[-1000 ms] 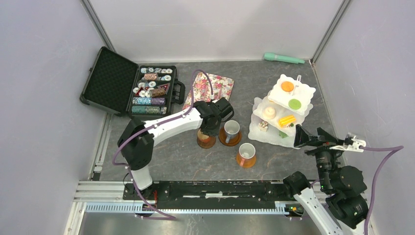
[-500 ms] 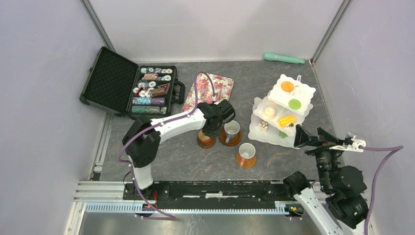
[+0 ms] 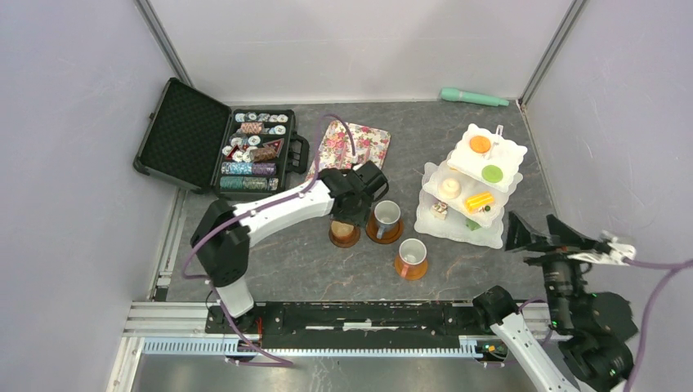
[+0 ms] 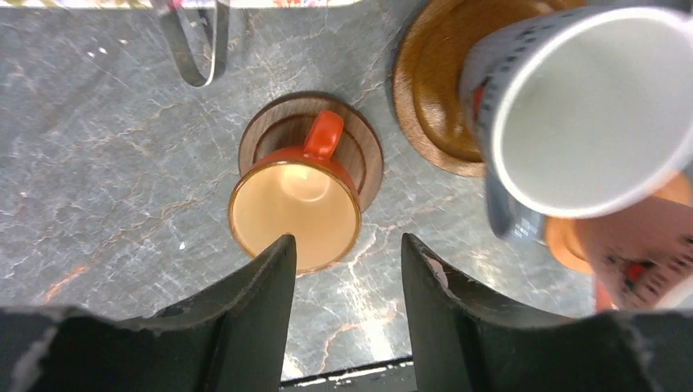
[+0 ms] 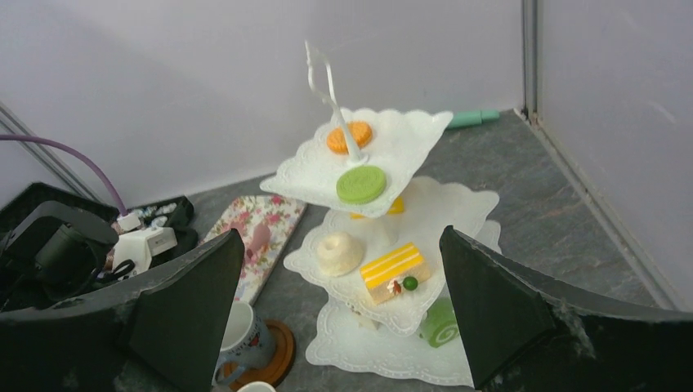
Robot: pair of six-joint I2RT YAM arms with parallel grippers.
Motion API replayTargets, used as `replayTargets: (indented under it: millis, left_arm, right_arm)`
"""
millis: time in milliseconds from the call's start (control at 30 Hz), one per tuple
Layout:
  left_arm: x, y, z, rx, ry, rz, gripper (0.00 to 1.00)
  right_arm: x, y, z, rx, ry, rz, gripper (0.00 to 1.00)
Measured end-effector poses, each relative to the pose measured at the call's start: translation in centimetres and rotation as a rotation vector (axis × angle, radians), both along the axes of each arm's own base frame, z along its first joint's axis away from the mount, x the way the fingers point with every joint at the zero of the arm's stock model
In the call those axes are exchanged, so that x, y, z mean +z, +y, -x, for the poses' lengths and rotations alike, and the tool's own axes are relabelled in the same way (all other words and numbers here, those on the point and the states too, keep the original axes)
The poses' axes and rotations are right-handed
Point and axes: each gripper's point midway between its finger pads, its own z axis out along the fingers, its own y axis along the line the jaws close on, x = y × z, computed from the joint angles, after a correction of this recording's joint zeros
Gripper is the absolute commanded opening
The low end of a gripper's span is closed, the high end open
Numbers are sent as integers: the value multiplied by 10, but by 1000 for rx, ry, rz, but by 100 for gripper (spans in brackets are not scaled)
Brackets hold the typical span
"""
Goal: Serve the afternoon tea
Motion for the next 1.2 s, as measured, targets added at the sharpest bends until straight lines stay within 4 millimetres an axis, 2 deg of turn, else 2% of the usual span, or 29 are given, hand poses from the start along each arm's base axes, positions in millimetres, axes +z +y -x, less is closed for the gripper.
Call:
replayTargets:
  millis: [67, 167, 267, 333, 367, 400, 433, 533, 633, 767, 867, 1200]
  left_arm:
    - [22, -1, -2, -9, -31, 34, 66]
    - [72, -8, -9, -24, -117, 125, 71]
    - [142, -12, -17, -33, -255, 257, 74]
    - [194, -6, -17, -48, -364, 351, 83]
    - [219, -1, -15, -54, -420, 397, 87]
    - [245, 7, -12, -57, -482, 445, 96]
    - [265, 14, -9, -59, -533, 487, 100]
    - [329, 46, 7, -66, -706, 608, 100]
    - [375, 76, 26, -65, -843, 710, 100]
    - [413, 111, 47, -59, -974, 790, 100]
    - [429, 130, 57, -41, -1038, 833, 100]
    - [428, 162, 73, 7, -1127, 895, 100]
  right_arm:
    - [20, -8, 12, -6, -46, 7, 98]
    - [48, -19, 28, -15, -111, 18, 98]
    - [66, -23, 34, -22, -138, 47, 98]
    - [71, -22, 32, -22, -134, 72, 98]
    - [72, -21, 30, -21, -128, 88, 98]
    - [72, -19, 27, -19, -122, 103, 98]
    - [72, -17, 25, -14, -114, 119, 98]
    - [74, -10, 17, 3, -98, 164, 98]
    - [81, -4, 13, 21, -101, 194, 98]
    - [88, 2, 10, 46, -122, 215, 98]
    - [91, 5, 11, 58, -139, 220, 98]
    - [100, 7, 11, 65, -176, 212, 98]
